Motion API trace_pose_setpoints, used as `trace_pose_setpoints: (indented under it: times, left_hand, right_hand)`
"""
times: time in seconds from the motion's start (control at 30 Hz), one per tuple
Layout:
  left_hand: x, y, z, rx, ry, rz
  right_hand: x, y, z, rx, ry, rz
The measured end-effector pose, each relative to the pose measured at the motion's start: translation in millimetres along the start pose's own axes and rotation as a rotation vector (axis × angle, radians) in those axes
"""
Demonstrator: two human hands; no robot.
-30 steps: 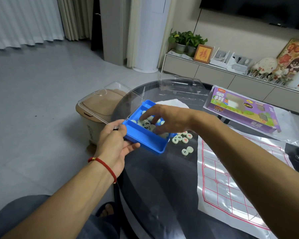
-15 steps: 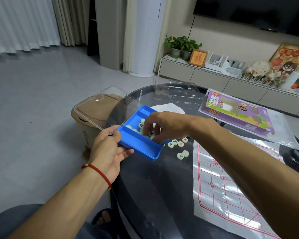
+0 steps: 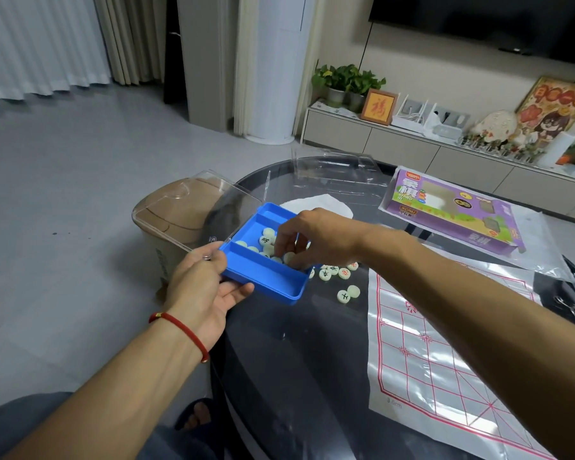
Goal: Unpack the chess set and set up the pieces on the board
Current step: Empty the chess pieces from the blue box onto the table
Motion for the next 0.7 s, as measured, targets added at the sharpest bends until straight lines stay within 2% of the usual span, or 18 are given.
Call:
trace_pose_setpoints:
  times: [0.1,0.23,0.3,0.37,0.43,0.5,0.6,0.7]
  left_hand:
    - [0,1,-2,0.018,0.014,0.003]
    - [-1,2,-8,0.029,0.059,0.007]
    - [0,-2,-12,0.033,0.078,-0.012]
    - [2,-7,-15,0.023,0.085,-0.035]
    - [3,-10,-17,0.002,0.093,-0.057]
    - [3,-10,-19,-0.007,0.097,-0.064]
    - [2,-7,-18,-0.002,0.098,-0.057]
    - [1,-7,-16,0.011,0.089,-0.058]
  right_hand:
    - [-8,-8,-13,0.194,0.001,-0.087]
    - [-29,-13,-38,0.78,-0.008,-0.194]
    - [-38,-13,-54,0.966,0.022,-0.223]
    - [-45,-14,-74,0.859,0.105,-0.281]
    - [-49,-12,-91,0.525,0.238,-0.33]
    - [-47,-4,-99,0.337,0.305,-0.339]
    - [-38,6,-95,0.192,0.301,-0.314]
    - [-35,7,-91,0.162,0.287,-0.301]
Point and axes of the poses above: each hand's wrist, its own x-axis towards the middle knuckle, its own y-axis out of the palm, z = x × y, the point moved 9 cm from there along x, towards the middle knuckle, and after that the axes turned 11 degrees about z, right-handed, at the moved point
